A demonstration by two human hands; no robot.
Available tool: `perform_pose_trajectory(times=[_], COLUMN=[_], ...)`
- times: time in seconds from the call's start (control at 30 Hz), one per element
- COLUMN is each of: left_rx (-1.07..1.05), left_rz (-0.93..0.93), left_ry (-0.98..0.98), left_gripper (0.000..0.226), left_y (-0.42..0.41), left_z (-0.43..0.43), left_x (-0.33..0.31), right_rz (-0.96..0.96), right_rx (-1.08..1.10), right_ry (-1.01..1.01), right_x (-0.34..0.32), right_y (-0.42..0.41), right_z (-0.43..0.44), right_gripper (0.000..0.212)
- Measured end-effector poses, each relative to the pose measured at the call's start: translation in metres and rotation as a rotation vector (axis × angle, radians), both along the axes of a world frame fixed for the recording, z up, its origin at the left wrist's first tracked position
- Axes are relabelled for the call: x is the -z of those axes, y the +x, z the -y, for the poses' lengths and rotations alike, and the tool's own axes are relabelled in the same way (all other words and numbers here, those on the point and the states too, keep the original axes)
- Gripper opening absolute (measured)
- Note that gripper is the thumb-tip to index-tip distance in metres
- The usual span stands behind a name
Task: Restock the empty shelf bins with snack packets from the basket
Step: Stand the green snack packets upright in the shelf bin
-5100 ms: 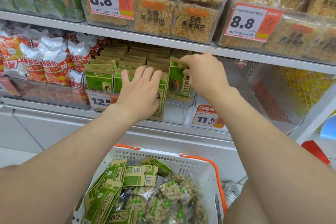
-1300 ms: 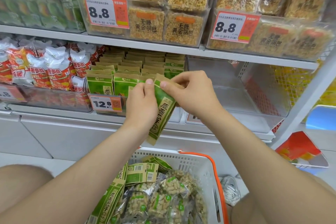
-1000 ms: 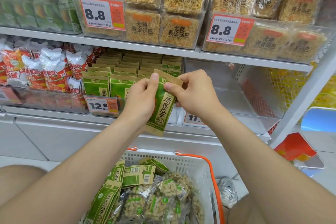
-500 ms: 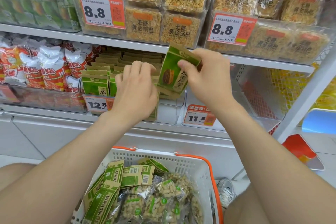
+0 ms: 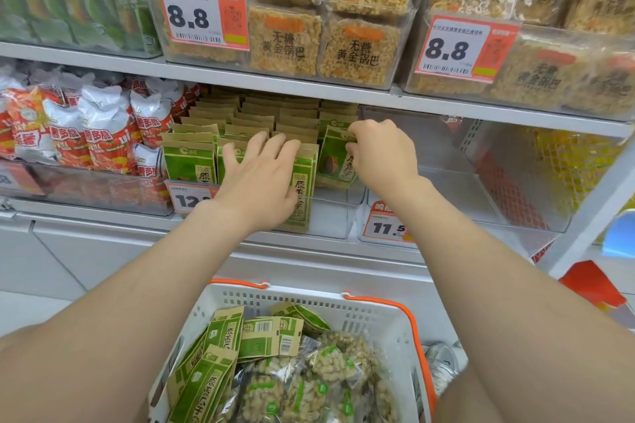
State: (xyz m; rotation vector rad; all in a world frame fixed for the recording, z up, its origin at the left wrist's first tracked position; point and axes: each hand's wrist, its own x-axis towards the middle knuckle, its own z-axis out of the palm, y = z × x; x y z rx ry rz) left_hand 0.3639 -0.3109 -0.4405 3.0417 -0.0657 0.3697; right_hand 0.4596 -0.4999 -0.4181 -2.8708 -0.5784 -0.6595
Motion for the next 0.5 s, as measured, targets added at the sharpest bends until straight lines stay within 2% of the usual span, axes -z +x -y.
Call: perform_pose_trajectory(times=[0.07, 0.13, 0.27, 0.4, 0.5], left_rx=[0.004, 0.002, 0.001, 0.006, 0.015], left_rz=[0.002, 0.003, 0.007, 0.002, -0.006], left_ry=[-0.007, -0.006, -0.015, -0.033, -0.051], left_gripper=[0.070, 0.070, 0.070, 0.070, 0.072], left_y=[0.001, 0.001, 0.002, 0.001, -0.001], left_z=[0.001, 0.003, 0.004, 0.005, 0.004], left_x=[0.000, 0.000, 0.000, 0.000, -0.002], right_rz=[-0.074, -0.102, -0.091, -0.135, -0.118], right_rx=[0.009, 0.066, 0.174, 0.188, 0.193], right_ry=[-0.078, -0.109, -0.009, -0.051, -0.028], right_x=[0.005, 0.008, 0.008, 0.012, 0.011], right_y=[0.006, 0.010, 0.017, 0.018, 0.018], right_z=[-0.006, -0.011, -0.021, -0.028, -0.026], right_gripper=[0.016, 0.014, 0.011, 0.021, 0.018])
